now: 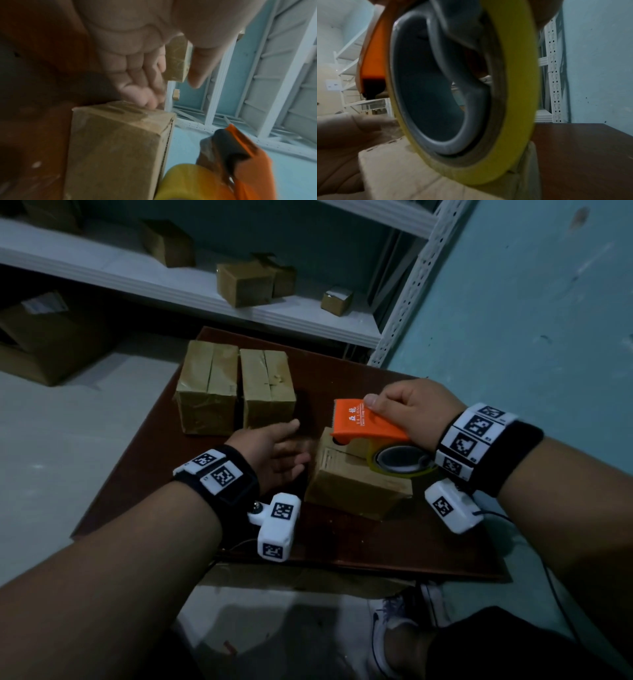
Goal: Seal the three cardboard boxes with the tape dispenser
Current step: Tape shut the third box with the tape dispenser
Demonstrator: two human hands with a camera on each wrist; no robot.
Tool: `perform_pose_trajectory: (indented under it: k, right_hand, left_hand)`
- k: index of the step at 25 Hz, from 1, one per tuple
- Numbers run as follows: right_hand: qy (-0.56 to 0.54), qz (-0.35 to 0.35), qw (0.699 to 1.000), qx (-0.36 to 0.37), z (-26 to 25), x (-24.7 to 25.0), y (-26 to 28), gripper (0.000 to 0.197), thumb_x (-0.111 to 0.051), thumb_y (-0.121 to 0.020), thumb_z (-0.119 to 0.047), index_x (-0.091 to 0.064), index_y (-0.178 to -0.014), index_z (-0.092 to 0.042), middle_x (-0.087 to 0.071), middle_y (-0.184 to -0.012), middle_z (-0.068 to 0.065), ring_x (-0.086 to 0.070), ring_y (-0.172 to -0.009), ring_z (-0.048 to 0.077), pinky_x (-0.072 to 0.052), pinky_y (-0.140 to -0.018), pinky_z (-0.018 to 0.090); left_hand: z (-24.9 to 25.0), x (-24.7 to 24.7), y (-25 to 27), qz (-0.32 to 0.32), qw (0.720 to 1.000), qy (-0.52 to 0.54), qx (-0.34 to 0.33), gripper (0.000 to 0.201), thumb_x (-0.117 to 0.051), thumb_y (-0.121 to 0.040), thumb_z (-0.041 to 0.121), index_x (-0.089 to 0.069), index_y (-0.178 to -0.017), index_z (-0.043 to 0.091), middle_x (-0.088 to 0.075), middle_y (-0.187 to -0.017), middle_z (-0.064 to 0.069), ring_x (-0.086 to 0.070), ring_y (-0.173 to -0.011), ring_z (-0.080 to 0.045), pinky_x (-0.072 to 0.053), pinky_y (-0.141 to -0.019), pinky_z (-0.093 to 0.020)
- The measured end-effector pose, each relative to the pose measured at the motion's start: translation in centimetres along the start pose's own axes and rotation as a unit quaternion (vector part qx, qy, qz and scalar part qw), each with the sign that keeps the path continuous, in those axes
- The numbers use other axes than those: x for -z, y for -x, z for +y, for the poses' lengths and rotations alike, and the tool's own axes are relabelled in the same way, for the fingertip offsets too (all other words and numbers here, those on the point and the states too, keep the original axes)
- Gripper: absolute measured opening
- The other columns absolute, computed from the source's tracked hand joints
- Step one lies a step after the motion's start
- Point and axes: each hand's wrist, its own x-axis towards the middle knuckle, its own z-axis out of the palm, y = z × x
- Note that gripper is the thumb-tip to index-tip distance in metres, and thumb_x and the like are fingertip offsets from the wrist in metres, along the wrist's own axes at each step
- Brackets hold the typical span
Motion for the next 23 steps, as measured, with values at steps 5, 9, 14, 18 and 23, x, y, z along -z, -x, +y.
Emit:
perform_pose_trajectory:
  k: [5,9,14,18,23]
  right_hand:
    - [-0.057,0.058,0.997,-0.015,0.7,-0.1,1.0,0.049,-0.050,-0.102,-0.062,-0.064,-0.073,-0.025,-0.060,-0.069,-0.006,-0.061,-0.066,0.014,-0.040,-0.065,0.030]
    - [-0.097,0.076,0.992,-0.020,1.0,0.5,1.6,0.050,-0.053,-0.103,-0.058,-0.067,-0.074,-0.020,-0.063,-0.066,-0.002,-0.061,-0.058,0.012,-0.045,-0.064,0.030]
    - [-0.111,0.089,0.989,-0.030,1.4,0.0,1.5,0.052,-0.055,-0.103,-0.058,-0.065,-0.068,-0.021,-0.061,-0.058,-0.007,-0.056,-0.050,0.003,-0.044,-0.063,0.030]
    - [-0.113,0.099,0.988,-0.031,1.6,-0.2,1.5,0.055,-0.054,-0.103,-0.058,-0.066,-0.072,-0.014,-0.063,-0.066,0.007,-0.059,-0.055,0.016,-0.047,-0.065,0.033]
    - [-0.109,0.099,0.989,-0.030,1.3,-0.4,1.4,0.053,-0.054,-0.102,-0.059,-0.068,-0.073,-0.017,-0.062,-0.065,-0.001,-0.059,-0.058,0.013,-0.046,-0.065,0.031]
  left_hand:
    - [0.2,-0.3,-0.6,0.047,0.996,0.050,-0.064,0.011,-0.076,-0.089,0.002,-0.068,-0.092,0.008,-0.074,-0.077,-0.006,-0.073,-0.067,-0.015,-0.055,-0.059,-0.025]
    - [-0.1,-1.0,-0.5,0.049,0.995,0.021,-0.087,0.019,-0.078,-0.086,0.000,-0.067,-0.099,0.007,-0.077,-0.083,-0.010,-0.075,-0.074,-0.021,-0.058,-0.063,-0.031]
    - [-1.6,-1.2,-1.2,0.032,0.998,-0.020,-0.057,0.035,-0.081,-0.084,0.002,-0.068,-0.117,0.003,-0.080,-0.102,-0.016,-0.079,-0.084,-0.024,-0.059,-0.063,-0.030]
    - [-2.6,-1.3,-2.2,0.032,0.998,-0.046,-0.040,0.041,-0.087,-0.080,0.011,-0.071,-0.116,0.003,-0.079,-0.108,-0.016,-0.079,-0.093,-0.026,-0.059,-0.067,-0.030]
    - [-2.8,-0.4,-3.0,0.056,0.982,-0.182,0.000,0.085,-0.102,-0.043,0.057,-0.076,-0.108,0.009,-0.081,-0.091,-0.013,-0.078,-0.087,-0.034,-0.062,-0.085,-0.050]
